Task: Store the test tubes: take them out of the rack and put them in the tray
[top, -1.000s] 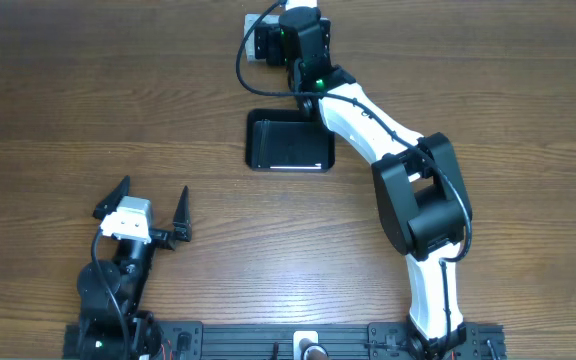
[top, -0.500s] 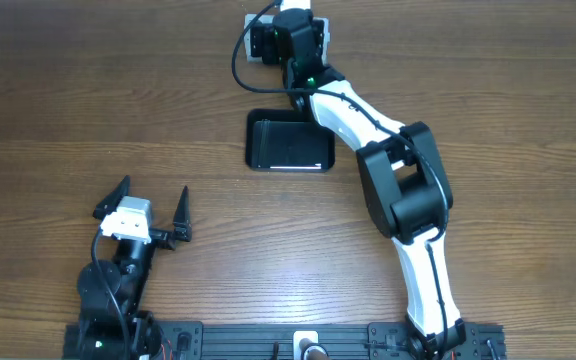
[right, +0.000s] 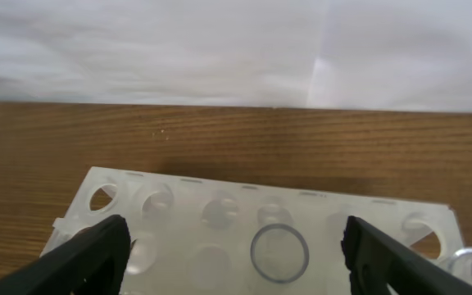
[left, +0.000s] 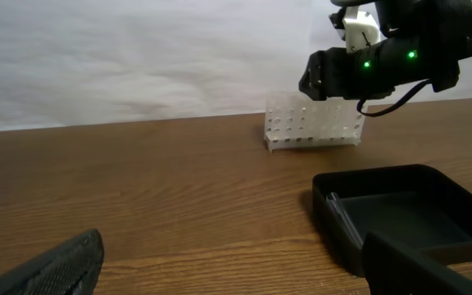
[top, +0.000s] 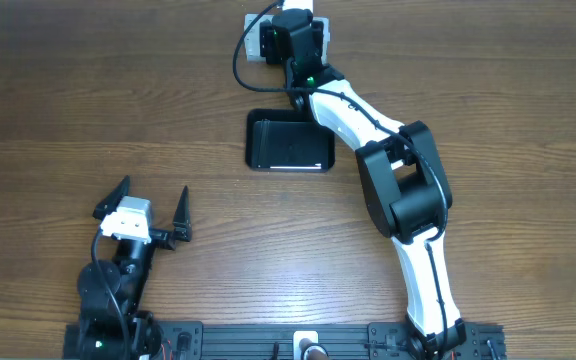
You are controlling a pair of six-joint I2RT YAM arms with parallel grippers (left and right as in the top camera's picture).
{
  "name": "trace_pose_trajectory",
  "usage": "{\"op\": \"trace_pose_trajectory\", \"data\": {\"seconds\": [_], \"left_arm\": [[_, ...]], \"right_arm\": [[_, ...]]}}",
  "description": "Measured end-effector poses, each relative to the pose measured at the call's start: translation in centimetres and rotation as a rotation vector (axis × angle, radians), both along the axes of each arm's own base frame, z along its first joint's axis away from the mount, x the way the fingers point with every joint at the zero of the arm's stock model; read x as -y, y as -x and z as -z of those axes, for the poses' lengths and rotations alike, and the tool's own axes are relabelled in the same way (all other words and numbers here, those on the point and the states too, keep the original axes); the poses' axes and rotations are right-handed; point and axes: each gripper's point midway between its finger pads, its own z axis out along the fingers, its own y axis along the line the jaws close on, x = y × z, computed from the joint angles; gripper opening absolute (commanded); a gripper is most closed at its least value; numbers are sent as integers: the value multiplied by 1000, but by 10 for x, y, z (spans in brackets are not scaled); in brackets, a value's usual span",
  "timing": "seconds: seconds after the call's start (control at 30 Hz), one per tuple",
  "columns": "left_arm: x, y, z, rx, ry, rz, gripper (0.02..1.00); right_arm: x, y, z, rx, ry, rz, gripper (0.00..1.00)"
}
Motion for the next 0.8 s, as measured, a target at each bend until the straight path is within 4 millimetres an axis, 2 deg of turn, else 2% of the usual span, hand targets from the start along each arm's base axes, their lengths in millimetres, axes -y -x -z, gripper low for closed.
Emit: {"op": "trace_pose_trajectory", "data": {"seconds": [0.1, 0.13, 0.23, 0.8], "left_arm": [[0, 0, 0, 0, 0, 0, 1000], [0, 0, 0, 0, 0, 0, 1000], [0, 0, 0, 0, 0, 0, 1000], [0, 0, 0, 0, 0, 0, 998]], "right_arm": [[0, 0, 0, -1, 2, 0, 643], [0, 0, 0, -2, 4, -1, 575], [0, 0, 1, -2, 5, -2, 474], [4, 1, 3, -10, 29, 11, 327]]}}
